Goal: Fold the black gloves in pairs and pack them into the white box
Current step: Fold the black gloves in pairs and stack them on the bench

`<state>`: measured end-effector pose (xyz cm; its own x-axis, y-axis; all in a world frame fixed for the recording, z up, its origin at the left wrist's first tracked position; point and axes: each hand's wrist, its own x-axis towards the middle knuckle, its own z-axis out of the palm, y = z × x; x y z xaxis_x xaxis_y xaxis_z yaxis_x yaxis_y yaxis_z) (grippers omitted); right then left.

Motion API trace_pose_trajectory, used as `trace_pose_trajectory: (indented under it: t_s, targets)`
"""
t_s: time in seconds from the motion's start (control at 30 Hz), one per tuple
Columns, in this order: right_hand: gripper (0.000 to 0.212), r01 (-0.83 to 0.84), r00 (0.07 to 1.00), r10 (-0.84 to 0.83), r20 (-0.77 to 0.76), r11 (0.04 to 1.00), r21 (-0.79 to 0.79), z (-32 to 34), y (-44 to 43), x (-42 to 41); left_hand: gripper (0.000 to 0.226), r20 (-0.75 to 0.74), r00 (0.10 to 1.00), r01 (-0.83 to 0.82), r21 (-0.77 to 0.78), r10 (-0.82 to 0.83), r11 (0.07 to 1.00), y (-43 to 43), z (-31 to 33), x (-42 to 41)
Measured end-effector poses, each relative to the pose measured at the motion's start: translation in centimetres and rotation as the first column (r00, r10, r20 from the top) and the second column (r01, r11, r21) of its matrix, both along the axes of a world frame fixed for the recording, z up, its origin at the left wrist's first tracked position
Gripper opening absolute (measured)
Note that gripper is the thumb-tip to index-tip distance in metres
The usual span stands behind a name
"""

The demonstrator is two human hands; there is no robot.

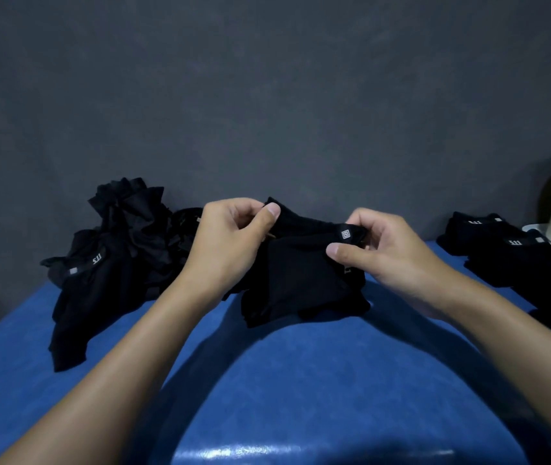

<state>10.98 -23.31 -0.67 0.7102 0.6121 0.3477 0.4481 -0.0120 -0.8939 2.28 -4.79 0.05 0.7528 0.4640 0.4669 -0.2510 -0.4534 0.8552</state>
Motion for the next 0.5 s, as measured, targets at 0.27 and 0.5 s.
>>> trace_pose_trajectory:
  t_s: [0.27, 0.5]
  targets:
    - [0.045, -0.072, 0.990, 0.069, 0.126, 0.997, 0.025, 0.33, 0.01, -0.50, 0.027, -0.062, 0.996, 0.066, 0.073, -0.061, 0.995, -0.49, 0.06, -0.13]
    - [0.019, 0.084, 0.964, -0.107, 0.244, 0.991, 0.102, -0.06, 0.37, -0.06, 0.011, -0.160, 0.975, 0.152, -0.014, -0.152, 0.988, 0.07, 0.00, -0.64]
